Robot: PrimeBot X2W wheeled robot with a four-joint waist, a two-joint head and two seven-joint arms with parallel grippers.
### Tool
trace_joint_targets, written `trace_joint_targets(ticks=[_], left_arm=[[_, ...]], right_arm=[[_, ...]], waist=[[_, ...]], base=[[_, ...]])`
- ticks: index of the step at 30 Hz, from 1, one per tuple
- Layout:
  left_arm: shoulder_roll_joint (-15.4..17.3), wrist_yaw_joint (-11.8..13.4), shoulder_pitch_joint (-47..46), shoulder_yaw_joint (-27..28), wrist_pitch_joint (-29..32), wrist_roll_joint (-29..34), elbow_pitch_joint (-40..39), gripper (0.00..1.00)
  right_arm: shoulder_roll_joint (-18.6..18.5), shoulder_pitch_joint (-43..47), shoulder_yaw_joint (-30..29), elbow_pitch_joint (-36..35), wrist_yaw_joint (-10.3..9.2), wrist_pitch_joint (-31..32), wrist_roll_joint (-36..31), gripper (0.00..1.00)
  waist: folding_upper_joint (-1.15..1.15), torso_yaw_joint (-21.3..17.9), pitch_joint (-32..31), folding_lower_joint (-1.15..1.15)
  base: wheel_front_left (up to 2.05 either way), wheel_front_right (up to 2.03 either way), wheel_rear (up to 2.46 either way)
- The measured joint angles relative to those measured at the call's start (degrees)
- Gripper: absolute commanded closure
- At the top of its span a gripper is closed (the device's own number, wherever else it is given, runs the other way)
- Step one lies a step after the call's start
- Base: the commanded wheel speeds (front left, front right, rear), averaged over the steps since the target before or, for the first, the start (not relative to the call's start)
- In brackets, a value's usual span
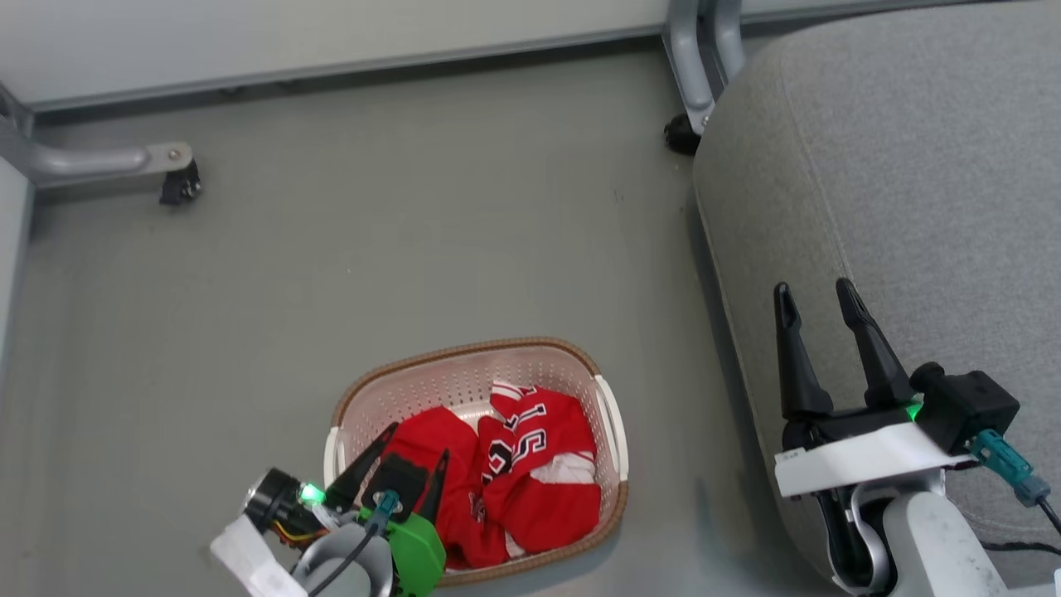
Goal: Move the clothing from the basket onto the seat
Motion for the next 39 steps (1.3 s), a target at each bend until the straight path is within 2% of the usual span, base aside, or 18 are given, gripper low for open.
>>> trace_joint_targets(ticks=[7,13,21,27,39], left_arm=[[1.58,-2.63,-11.41,-5.84,0.00,5.57,12.84,0.00],[2.19,-3.27,-18.40,-9.17,0.49,8.62,21.70,0.00],[2.33,-4.43,-24.70,-11.12,2.55,9.39,25.13,0.00],[3.28,-5.15,-26.67,-11.59,6.39,9.05,26.02,0.00],[6.00,-5.71,-28.88,-14.23,11.67,9.59,26.57,0.00]], right_arm=[[-0.02,-4.19,1.42,-0.40,0.00,-0.01,1.78,0.00],[-0.04,-6.59,2.86,-0.33,0.00,-0.01,2.82,0.00],[-0.07,-9.44,4.34,-0.60,0.00,-0.01,4.69,0.00],[-0.05,-10.71,5.60,-0.73,0.00,-0.01,5.72,0.00],[-0.04,-11.52,7.58,-0.78,0.00,-0.01,7.81,0.00]], waist=[[0.00,-2.26,9.14,0.00],[0.00,-4.62,15.99,0.00],[0.00,-7.39,24.31,0.01],[0.00,-9.32,29.68,0.01],[0.00,-14.18,35.16,0.01]], base=[[0.00,0.00,0.00],[0.00,0.00,0.00],[0.00,0.00,0.00],[0.00,0.00,0.00],[0.00,0.00,0.00]])
